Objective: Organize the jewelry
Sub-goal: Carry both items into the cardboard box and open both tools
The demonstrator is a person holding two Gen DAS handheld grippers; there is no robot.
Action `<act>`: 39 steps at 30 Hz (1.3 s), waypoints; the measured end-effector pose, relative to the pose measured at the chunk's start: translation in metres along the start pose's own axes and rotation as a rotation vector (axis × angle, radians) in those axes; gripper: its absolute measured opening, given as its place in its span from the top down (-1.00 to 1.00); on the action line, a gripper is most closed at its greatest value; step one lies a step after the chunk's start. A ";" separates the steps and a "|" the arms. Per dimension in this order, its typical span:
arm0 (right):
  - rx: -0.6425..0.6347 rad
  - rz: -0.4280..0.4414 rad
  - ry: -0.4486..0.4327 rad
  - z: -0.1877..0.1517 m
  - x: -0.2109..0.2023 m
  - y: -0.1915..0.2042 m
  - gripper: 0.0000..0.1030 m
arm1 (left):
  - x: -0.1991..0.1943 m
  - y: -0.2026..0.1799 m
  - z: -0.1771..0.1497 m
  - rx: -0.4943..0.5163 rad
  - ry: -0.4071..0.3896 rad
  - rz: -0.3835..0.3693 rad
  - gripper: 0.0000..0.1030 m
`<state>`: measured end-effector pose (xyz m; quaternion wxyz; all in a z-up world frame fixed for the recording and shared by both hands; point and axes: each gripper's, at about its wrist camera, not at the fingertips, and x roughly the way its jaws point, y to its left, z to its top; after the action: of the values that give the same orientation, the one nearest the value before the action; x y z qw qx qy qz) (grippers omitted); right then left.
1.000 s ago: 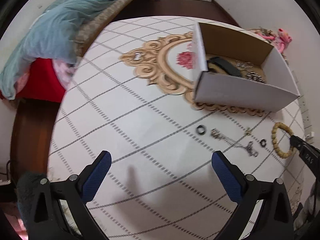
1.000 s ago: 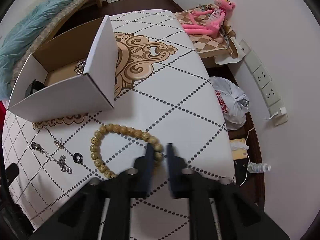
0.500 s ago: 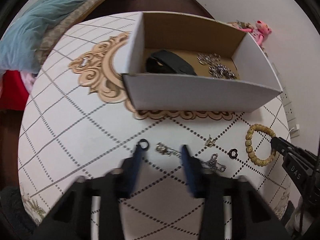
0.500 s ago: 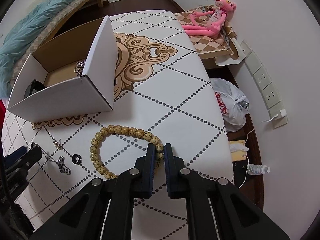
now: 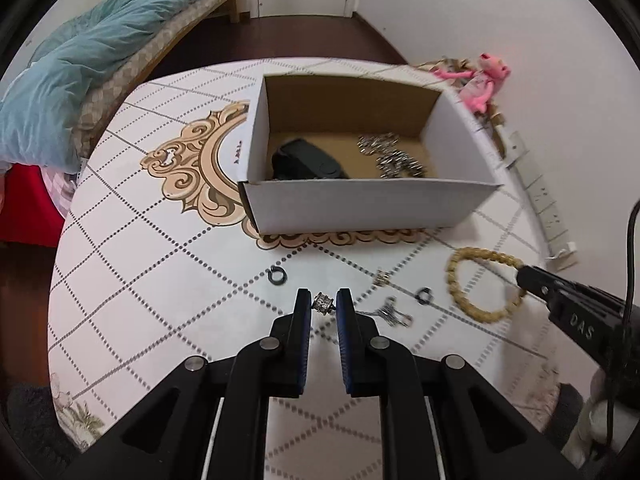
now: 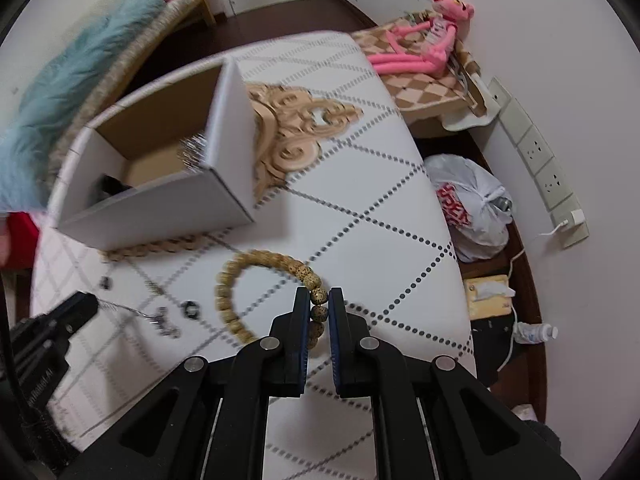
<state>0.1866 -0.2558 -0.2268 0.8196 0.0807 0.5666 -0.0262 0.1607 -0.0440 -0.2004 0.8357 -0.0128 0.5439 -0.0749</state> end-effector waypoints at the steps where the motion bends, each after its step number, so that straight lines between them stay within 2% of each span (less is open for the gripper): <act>1: -0.001 0.015 -0.009 0.000 -0.007 0.001 0.82 | -0.007 0.000 0.001 0.000 -0.006 -0.010 0.81; 5: -0.016 0.070 -0.060 0.009 -0.042 0.006 0.82 | -0.036 -0.005 0.008 0.007 -0.043 -0.062 0.81; 12: -0.069 0.149 -0.155 0.042 -0.106 0.022 0.82 | -0.085 -0.010 0.050 0.035 -0.120 -0.150 0.81; 16: -0.081 0.193 -0.178 0.069 -0.125 0.034 0.82 | -0.096 -0.005 0.082 0.043 -0.157 -0.163 0.81; 20: -0.097 0.210 -0.179 0.093 -0.125 0.049 0.82 | -0.098 0.004 0.118 0.041 -0.178 -0.174 0.81; 22: -0.110 0.205 -0.166 0.105 -0.119 0.059 0.82 | -0.088 0.009 0.138 0.036 -0.145 -0.192 0.81; 27: -0.116 0.197 -0.108 0.127 -0.090 0.079 0.82 | -0.050 0.016 0.173 0.039 -0.071 -0.178 0.81; 30: -0.097 0.206 -0.061 0.139 -0.070 0.083 0.82 | -0.026 0.019 0.181 0.036 -0.021 -0.170 0.81; 34: -0.088 0.208 -0.014 0.151 -0.048 0.089 0.82 | -0.003 0.028 0.185 -0.007 0.043 -0.196 0.81; 39: -0.097 0.226 0.023 0.155 -0.033 0.095 0.82 | 0.007 0.037 0.189 -0.065 0.084 -0.231 0.79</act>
<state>0.3306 -0.1891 -0.1330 0.8137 0.1047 0.5639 0.0946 0.3401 -0.0197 -0.1329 0.7970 -0.0994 0.5756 -0.1536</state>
